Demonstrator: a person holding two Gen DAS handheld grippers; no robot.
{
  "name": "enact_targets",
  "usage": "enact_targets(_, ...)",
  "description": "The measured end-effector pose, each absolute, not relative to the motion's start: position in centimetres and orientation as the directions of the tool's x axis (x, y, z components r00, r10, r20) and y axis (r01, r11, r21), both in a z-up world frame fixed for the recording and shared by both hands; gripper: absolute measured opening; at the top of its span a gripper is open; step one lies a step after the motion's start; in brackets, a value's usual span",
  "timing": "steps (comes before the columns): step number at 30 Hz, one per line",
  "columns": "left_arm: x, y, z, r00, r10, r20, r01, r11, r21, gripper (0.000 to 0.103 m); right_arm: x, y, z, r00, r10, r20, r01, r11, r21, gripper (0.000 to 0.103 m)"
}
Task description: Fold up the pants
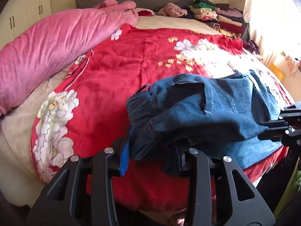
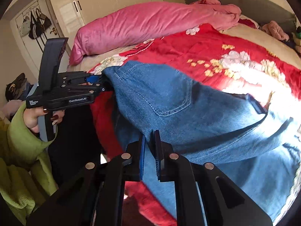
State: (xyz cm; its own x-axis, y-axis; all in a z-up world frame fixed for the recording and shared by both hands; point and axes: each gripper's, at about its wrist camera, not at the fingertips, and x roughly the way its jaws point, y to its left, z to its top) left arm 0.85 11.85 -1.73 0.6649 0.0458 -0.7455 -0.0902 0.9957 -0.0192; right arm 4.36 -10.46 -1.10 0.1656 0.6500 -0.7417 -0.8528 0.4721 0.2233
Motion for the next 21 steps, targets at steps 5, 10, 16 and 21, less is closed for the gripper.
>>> enact_targets(5, -0.2, 12.2, -1.3, 0.650, 0.063, -0.757, -0.097, 0.995, 0.000, 0.038, 2.9, -10.6, -1.1, 0.144, 0.665, -0.733, -0.858, 0.453, 0.243, 0.009)
enact_targets(10, -1.7, 12.9, -1.3, 0.619, 0.064, -0.783, -0.108, 0.994, -0.004, 0.038, 2.5, -10.4, -1.7, 0.131, 0.658, -0.742, -0.864, 0.442, 0.240, 0.009)
enact_targets(16, -4.6, 12.8, 0.9, 0.643, 0.107, -0.758, -0.147, 0.989, 0.015, 0.026, 2.5, -9.8, -3.0, 0.093, 0.649, -0.755, -0.862, 0.431, 0.265, 0.009)
enact_targets(21, -3.2, 11.1, 2.7, 0.698, 0.014, -0.716, -0.071, 0.996, -0.049, 0.026, 2.5, -9.8, -3.5, 0.084, 0.644, -0.761, -0.856, 0.438, 0.276, 0.009)
